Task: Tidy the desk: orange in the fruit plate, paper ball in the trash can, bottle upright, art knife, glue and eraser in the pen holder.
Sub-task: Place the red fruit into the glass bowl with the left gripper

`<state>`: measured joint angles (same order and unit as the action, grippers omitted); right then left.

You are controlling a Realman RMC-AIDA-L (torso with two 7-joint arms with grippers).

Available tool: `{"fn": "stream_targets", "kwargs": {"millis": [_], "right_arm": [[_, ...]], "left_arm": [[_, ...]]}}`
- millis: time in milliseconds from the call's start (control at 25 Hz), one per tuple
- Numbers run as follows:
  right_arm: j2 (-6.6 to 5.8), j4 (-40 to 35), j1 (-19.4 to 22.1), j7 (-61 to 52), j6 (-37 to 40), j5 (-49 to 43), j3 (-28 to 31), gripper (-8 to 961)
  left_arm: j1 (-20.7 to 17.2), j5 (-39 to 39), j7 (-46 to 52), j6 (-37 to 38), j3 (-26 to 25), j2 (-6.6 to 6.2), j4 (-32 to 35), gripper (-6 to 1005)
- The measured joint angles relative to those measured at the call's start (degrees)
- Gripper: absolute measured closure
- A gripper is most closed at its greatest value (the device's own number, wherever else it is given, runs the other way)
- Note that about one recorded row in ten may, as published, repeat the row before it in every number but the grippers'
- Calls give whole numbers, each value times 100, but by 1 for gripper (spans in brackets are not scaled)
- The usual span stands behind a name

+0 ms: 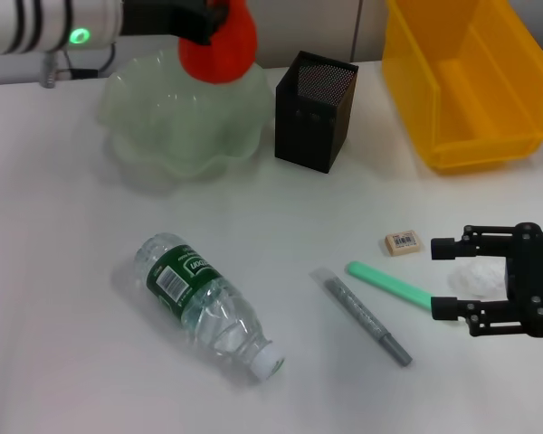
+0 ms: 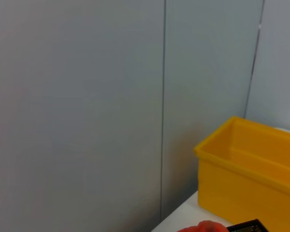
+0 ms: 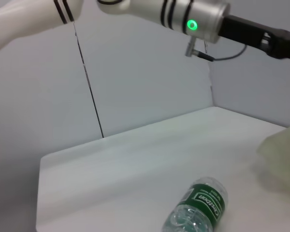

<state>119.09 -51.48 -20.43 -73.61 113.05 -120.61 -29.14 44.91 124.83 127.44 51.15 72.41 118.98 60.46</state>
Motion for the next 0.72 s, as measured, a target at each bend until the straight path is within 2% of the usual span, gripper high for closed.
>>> {"fn": "stream_targets", "kwargs": {"millis": [160,400,720], "right_arm": [[0,39,-54,7,0,3,1,229],[0,42,-72,19,-8,3,4,229],[0,90,-118,26,-11,3,6,230]], "left_arm": [[81,39,16,-370,156,10,-229,929],[64,132,8,-486,185,-3,-266,933],[27,259,52,-678,191,-6,-363,818]]}}
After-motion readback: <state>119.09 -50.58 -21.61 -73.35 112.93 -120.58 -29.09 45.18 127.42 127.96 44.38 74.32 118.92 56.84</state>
